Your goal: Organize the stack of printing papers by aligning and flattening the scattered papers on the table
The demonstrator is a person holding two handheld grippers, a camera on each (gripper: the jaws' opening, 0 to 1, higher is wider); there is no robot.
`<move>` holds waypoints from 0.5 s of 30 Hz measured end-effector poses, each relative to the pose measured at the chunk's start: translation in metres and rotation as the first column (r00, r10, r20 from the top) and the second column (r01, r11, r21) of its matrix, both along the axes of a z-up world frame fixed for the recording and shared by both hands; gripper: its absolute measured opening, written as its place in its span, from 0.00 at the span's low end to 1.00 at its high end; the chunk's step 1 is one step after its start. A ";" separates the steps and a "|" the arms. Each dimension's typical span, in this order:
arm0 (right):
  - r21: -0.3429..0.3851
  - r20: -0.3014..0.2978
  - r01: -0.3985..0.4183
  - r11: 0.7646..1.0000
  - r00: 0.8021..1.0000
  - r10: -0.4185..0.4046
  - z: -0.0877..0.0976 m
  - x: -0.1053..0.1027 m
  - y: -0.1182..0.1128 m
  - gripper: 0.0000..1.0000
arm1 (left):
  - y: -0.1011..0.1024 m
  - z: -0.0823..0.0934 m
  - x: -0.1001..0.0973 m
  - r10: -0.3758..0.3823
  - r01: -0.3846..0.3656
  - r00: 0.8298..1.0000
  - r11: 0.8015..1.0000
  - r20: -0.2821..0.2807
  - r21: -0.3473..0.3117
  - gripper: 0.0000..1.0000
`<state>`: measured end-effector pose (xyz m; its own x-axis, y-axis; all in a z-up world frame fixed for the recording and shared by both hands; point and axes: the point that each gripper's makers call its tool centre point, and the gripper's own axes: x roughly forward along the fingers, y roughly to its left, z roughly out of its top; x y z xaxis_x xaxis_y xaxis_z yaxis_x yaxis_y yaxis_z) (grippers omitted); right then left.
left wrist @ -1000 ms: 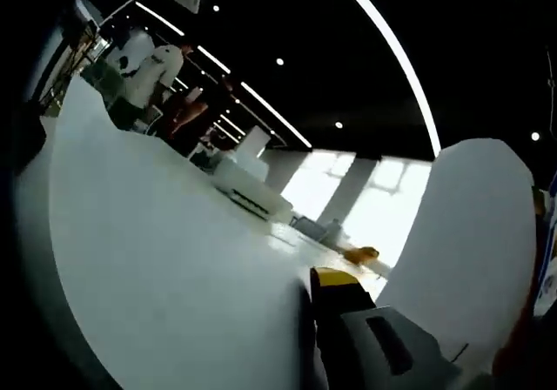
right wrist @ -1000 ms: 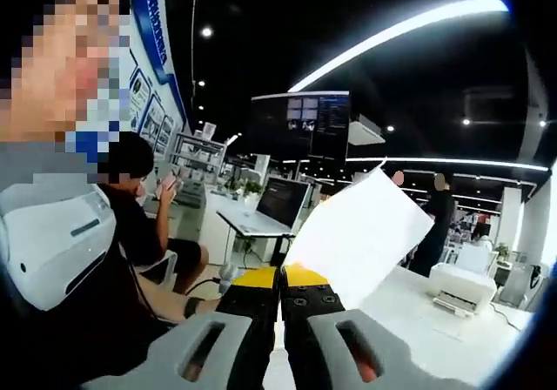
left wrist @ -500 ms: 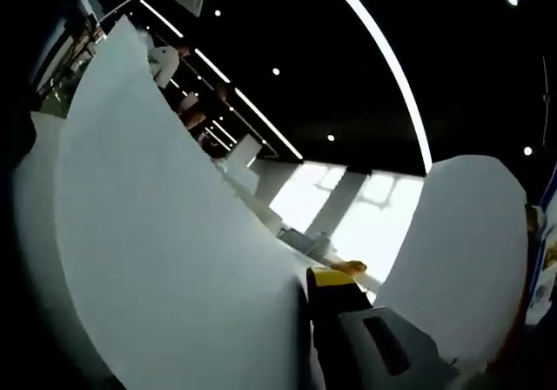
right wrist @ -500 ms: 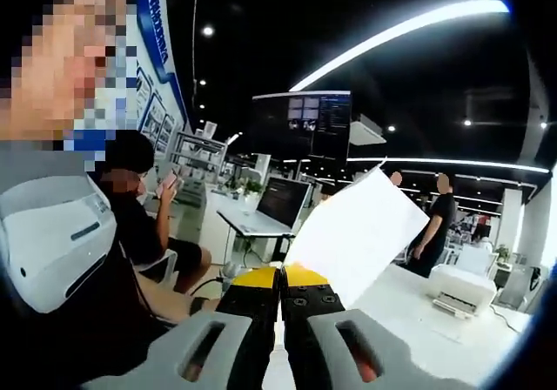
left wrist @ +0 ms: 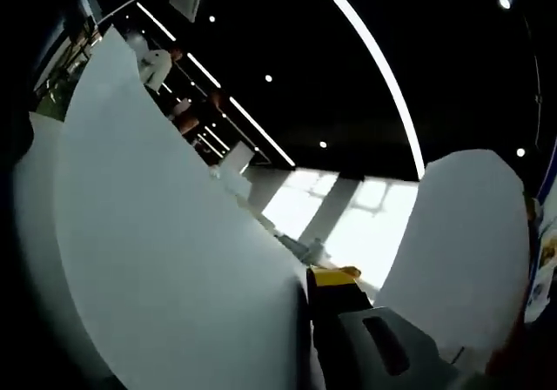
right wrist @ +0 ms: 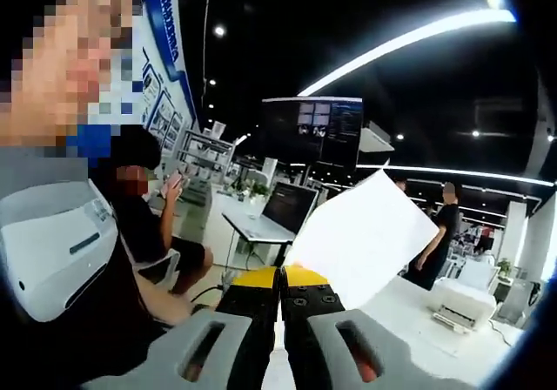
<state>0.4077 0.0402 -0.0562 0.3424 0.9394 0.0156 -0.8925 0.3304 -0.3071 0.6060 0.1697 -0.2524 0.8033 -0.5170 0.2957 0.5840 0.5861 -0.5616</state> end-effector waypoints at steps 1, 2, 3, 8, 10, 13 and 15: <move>0.001 0.004 -0.001 1.000 1.000 0.001 0.001 0.000 0.000 0.00 | -0.001 0.000 0.000 -0.003 0.003 1.000 1.000 -0.001 -0.003 0.13; 0.000 0.006 -0.001 1.000 1.000 0.001 0.002 0.000 0.000 0.00 | -0.001 0.000 0.000 -0.008 0.008 1.000 1.000 -0.001 -0.008 0.13; -0.001 0.006 -0.001 1.000 1.000 0.001 0.002 0.001 0.000 0.00 | -0.001 0.000 0.000 -0.011 0.011 1.000 1.000 -0.001 -0.011 0.13; -0.012 -0.006 0.016 1.000 1.000 -0.016 -0.004 0.010 -0.003 0.00 | -0.002 0.001 -0.001 -0.014 0.014 1.000 1.000 0.001 -0.017 0.13; -0.024 -0.018 0.038 0.999 0.999 -0.038 -0.010 0.018 -0.005 0.00 | -0.003 0.001 -0.001 -0.018 0.018 1.000 1.000 0.003 -0.015 0.13; -0.047 -0.048 0.081 0.996 0.995 -0.083 -0.022 0.035 -0.010 0.00 | -0.005 0.002 -0.002 -0.022 0.022 1.000 1.000 0.006 -0.013 0.13; -0.062 -0.072 0.099 0.993 0.992 -0.103 -0.031 0.046 -0.012 0.00 | -0.005 0.002 -0.002 -0.022 0.022 1.000 1.000 0.007 -0.012 0.13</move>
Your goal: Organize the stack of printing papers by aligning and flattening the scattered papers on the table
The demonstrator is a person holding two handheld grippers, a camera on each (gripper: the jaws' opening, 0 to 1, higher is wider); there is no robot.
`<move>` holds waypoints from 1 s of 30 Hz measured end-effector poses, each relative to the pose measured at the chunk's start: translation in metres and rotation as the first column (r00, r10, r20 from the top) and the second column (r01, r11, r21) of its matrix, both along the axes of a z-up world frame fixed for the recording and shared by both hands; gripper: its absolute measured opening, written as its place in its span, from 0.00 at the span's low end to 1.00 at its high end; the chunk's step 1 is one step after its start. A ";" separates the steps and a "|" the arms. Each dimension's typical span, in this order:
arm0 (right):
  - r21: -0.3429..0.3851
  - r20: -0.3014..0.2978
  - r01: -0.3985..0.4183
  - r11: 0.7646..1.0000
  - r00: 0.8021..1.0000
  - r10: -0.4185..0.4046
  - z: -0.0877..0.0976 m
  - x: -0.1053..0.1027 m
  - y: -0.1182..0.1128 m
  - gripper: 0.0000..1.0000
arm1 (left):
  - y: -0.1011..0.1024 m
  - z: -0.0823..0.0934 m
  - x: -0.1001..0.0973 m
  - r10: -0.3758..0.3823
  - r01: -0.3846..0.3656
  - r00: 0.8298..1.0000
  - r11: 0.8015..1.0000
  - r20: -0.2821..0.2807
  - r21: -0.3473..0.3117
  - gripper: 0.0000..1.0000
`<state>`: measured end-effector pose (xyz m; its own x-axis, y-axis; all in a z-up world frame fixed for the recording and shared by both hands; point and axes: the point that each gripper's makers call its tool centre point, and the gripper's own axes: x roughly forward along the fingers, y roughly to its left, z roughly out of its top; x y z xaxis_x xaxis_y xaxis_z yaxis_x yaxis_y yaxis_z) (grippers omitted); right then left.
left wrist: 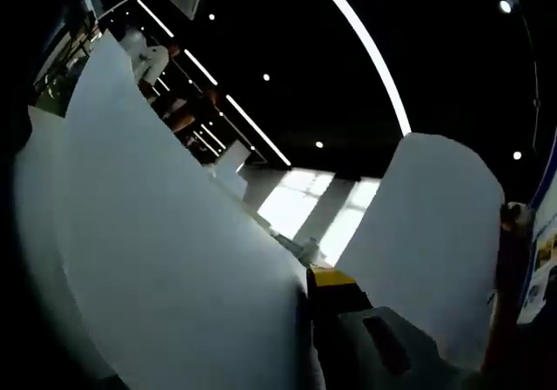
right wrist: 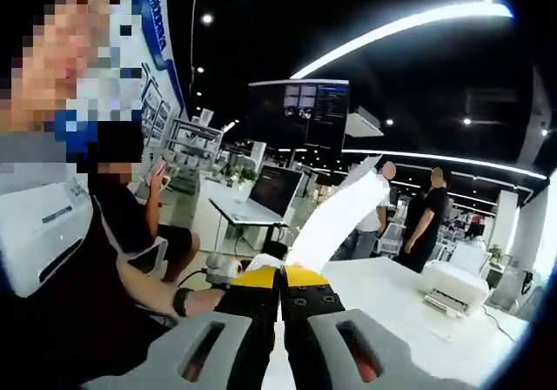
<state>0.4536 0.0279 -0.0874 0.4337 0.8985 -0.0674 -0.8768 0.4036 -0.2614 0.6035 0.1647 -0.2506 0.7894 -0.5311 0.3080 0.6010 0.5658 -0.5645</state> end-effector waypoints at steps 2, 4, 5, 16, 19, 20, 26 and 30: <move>-0.012 -0.036 0.020 1.000 0.999 -0.020 -0.010 0.010 -0.003 0.00 | 0.001 0.000 0.001 -0.001 0.001 1.000 1.000 -0.006 -0.012 0.13; -0.025 -0.071 0.039 0.999 0.997 -0.040 -0.020 0.021 -0.005 0.00 | 0.002 0.000 0.001 -0.003 0.003 1.000 1.000 -0.012 -0.024 0.13; -0.031 -0.077 0.039 0.999 0.996 -0.041 -0.023 0.021 -0.005 0.00 | 0.002 0.000 0.002 -0.003 0.003 1.000 1.000 -0.012 -0.026 0.13; -0.041 -0.131 0.068 0.997 0.989 -0.073 -0.035 0.039 -0.011 0.00 | 0.000 0.000 0.001 -0.008 0.008 1.000 1.000 -0.010 -0.029 0.12; -0.004 -0.180 0.081 0.997 0.980 -0.080 -0.031 0.049 -0.016 0.00 | 0.000 0.001 0.000 -0.009 0.009 1.000 1.000 -0.009 -0.029 0.12; 0.000 -0.182 0.084 0.997 0.980 -0.082 -0.030 0.050 -0.017 0.00 | 0.000 0.001 0.000 -0.010 0.009 1.000 1.000 -0.010 -0.029 0.12; 0.031 -0.163 0.086 0.996 0.983 -0.080 -0.008 0.052 -0.020 0.00 | -0.001 0.001 0.001 -0.012 0.012 1.000 0.999 -0.013 -0.030 0.12; 0.048 -0.113 0.096 0.994 0.989 -0.090 0.013 0.048 -0.022 0.00 | -0.002 0.001 0.000 -0.015 0.014 1.000 0.999 -0.014 -0.031 0.12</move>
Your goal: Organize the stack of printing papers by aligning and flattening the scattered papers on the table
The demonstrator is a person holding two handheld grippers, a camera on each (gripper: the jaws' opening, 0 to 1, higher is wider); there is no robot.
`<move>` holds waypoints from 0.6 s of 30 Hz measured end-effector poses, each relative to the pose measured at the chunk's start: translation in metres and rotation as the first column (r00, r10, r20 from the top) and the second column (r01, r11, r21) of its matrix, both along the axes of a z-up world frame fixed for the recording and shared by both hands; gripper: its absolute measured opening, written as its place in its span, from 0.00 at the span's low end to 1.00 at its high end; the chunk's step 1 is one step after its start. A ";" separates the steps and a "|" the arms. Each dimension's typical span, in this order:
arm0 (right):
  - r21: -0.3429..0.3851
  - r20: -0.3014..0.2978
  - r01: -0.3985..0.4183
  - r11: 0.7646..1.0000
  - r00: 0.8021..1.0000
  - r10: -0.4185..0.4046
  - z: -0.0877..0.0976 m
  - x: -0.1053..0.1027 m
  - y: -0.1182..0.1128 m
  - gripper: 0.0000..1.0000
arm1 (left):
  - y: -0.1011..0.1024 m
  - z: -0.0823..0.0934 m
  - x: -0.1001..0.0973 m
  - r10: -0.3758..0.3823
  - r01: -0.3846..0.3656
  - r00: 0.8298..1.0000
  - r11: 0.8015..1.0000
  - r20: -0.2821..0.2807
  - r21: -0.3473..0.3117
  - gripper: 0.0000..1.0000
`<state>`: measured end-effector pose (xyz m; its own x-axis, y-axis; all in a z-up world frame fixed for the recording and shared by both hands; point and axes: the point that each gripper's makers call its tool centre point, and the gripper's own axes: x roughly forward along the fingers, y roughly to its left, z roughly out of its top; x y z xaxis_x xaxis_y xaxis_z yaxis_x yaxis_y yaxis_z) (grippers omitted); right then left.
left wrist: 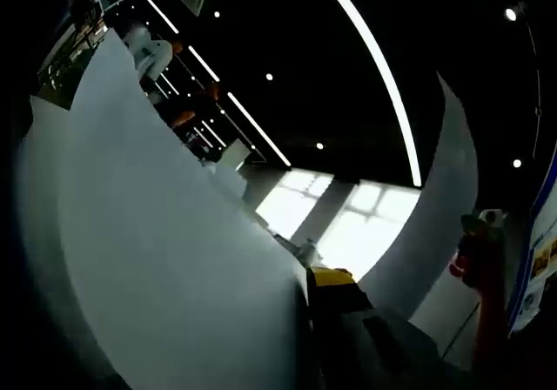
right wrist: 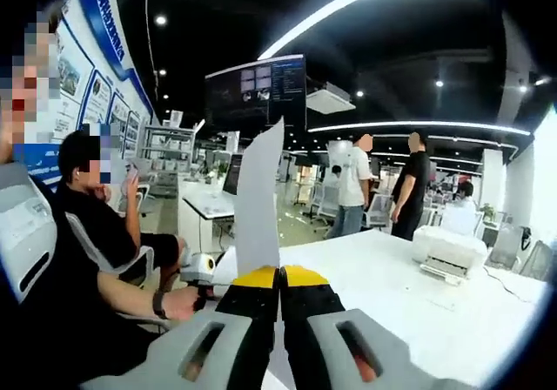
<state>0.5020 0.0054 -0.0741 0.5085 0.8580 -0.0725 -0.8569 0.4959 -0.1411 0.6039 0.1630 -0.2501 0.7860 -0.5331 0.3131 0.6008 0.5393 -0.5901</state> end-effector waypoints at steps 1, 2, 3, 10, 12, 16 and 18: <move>0.010 0.007 -0.005 1.000 1.000 0.005 0.006 -0.002 -0.001 0.00 | 0.000 0.000 0.000 0.000 0.000 1.000 1.000 -0.001 -0.001 0.12; 0.022 0.009 -0.011 1.000 1.000 0.011 0.011 -0.003 -0.002 0.00 | 0.000 0.000 0.000 0.000 0.000 1.000 1.000 -0.001 -0.001 0.12; 0.035 0.008 -0.020 0.999 1.000 0.020 0.016 -0.004 -0.003 0.00 | 0.000 0.000 0.000 0.000 0.000 1.000 1.000 -0.002 -0.002 0.12; 0.127 0.006 -0.038 0.991 0.999 0.038 0.040 -0.009 -0.016 0.00 | 0.001 -0.001 0.001 -0.001 0.001 1.000 1.000 -0.003 -0.002 0.12; 0.142 0.001 -0.043 0.989 0.999 0.043 0.042 -0.008 -0.019 0.00 | 0.001 0.000 0.001 -0.001 0.001 1.000 1.000 -0.001 -0.003 0.12; 0.161 -0.015 -0.045 0.986 0.999 0.048 0.041 -0.004 -0.024 0.00 | 0.001 -0.001 0.002 -0.001 0.001 1.000 1.000 -0.004 -0.002 0.13; 0.180 -0.020 -0.066 0.981 0.997 0.071 0.042 -0.007 -0.026 0.00 | 0.001 -0.001 0.002 -0.003 0.003 1.000 1.000 -0.006 -0.005 0.13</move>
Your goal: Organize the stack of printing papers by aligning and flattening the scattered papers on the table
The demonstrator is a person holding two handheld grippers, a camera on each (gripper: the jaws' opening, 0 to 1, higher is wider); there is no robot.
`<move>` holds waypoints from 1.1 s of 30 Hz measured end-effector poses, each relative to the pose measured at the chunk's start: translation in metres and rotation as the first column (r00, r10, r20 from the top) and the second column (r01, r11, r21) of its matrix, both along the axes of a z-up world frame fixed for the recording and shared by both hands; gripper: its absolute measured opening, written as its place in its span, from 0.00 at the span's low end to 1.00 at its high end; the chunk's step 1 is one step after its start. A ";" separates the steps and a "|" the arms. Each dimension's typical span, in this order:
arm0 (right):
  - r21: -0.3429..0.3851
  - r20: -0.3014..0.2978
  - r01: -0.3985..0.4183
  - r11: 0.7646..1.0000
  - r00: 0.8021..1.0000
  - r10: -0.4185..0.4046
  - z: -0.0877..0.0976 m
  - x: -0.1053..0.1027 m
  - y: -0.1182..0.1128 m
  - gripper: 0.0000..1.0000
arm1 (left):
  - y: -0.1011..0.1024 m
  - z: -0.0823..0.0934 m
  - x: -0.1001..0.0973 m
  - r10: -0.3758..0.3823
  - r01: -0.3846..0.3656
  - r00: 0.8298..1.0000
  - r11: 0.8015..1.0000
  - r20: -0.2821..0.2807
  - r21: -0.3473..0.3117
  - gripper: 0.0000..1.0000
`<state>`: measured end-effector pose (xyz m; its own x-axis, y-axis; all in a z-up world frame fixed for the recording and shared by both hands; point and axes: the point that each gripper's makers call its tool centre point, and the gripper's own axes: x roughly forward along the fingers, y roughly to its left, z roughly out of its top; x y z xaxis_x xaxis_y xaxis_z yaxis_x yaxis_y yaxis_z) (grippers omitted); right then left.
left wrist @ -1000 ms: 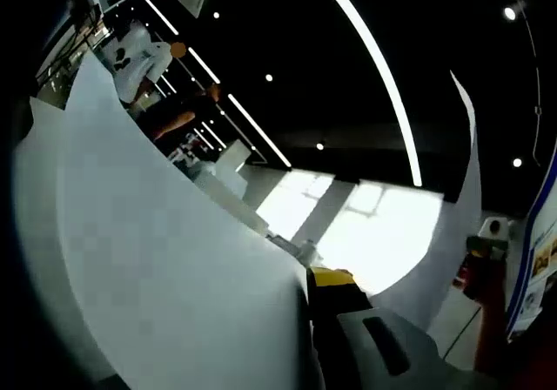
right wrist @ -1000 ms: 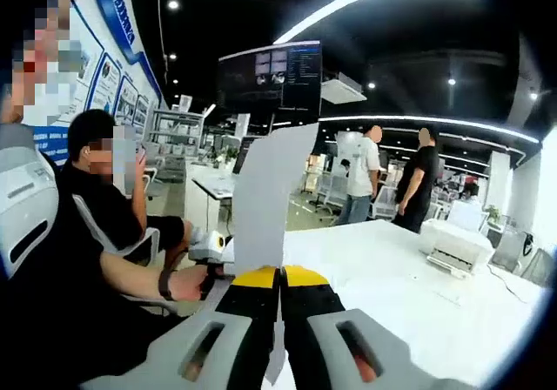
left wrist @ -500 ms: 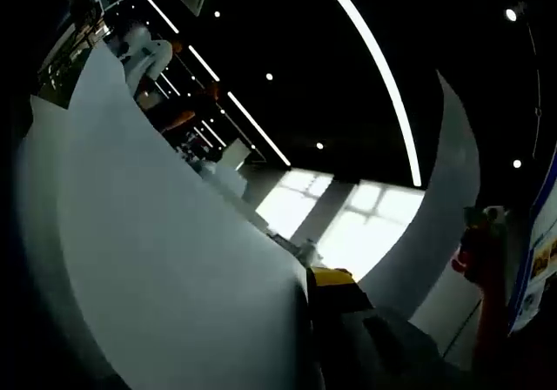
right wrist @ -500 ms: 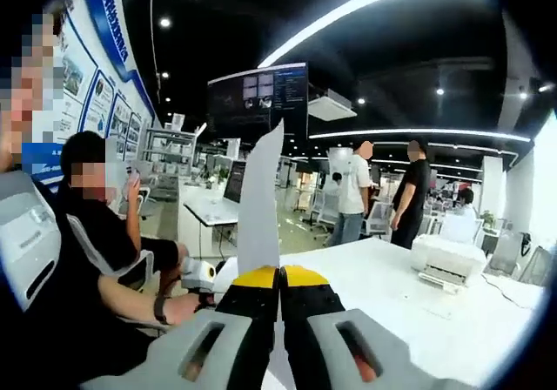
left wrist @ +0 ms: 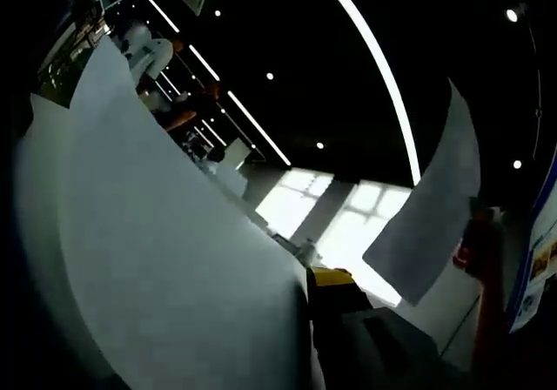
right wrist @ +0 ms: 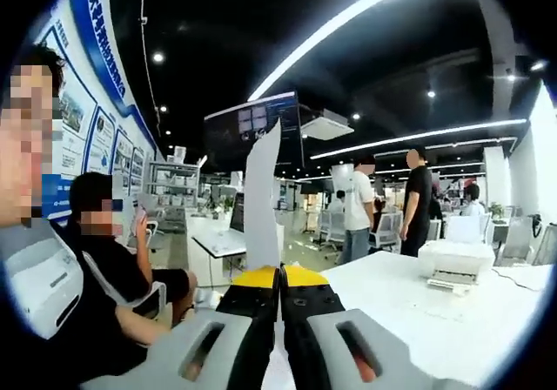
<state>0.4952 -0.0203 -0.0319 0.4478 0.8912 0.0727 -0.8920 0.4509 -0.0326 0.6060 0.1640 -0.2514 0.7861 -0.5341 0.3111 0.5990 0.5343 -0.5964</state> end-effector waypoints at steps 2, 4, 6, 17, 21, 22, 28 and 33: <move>0.016 -0.001 -0.037 0.999 0.999 0.037 0.003 -0.007 0.001 0.00 | 0.000 0.000 0.000 -0.001 0.001 1.000 1.000 -0.002 -0.002 0.13; 0.025 -0.010 -0.073 0.997 0.997 0.074 0.004 -0.013 0.001 0.00 | 0.000 0.000 0.001 0.000 0.000 1.000 1.000 -0.003 -0.003 0.13; 0.034 -0.022 -0.102 0.994 0.994 0.103 0.004 -0.015 -0.002 0.00 | 0.000 0.000 0.001 0.001 -0.001 1.000 1.000 -0.004 -0.003 0.12; 0.091 -0.146 -0.314 0.945 0.935 0.325 -0.016 -0.032 -0.015 0.00 | 0.004 0.001 0.002 0.017 -0.017 1.000 1.000 0.000 -0.007 0.10; 0.048 -0.242 -0.243 0.969 0.938 0.248 -0.053 0.002 -0.020 0.00 | 0.004 0.001 0.002 0.016 -0.016 1.000 1.000 0.001 -0.007 0.10; 0.045 -0.256 -0.221 0.974 0.940 0.225 -0.059 0.009 -0.022 0.00 | 0.003 0.001 0.002 0.015 -0.015 1.000 1.000 0.000 -0.008 0.10; 0.018 -0.373 -0.169 0.986 0.913 0.163 -0.103 0.045 -0.016 0.00 | 0.006 0.001 0.004 -0.006 0.004 1.000 0.998 -0.026 -0.067 0.10; -0.168 -0.443 -0.123 0.978 0.896 0.036 -0.160 0.081 -0.009 0.00 | -0.003 -0.001 0.002 -0.024 0.023 0.999 0.999 -0.034 -0.031 0.11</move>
<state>0.5765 -0.0294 -0.1918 0.3230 0.9026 -0.2846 -0.8682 0.4023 0.2905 0.6079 0.1606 -0.2528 0.7840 -0.5432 0.3006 0.5902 0.5018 -0.6324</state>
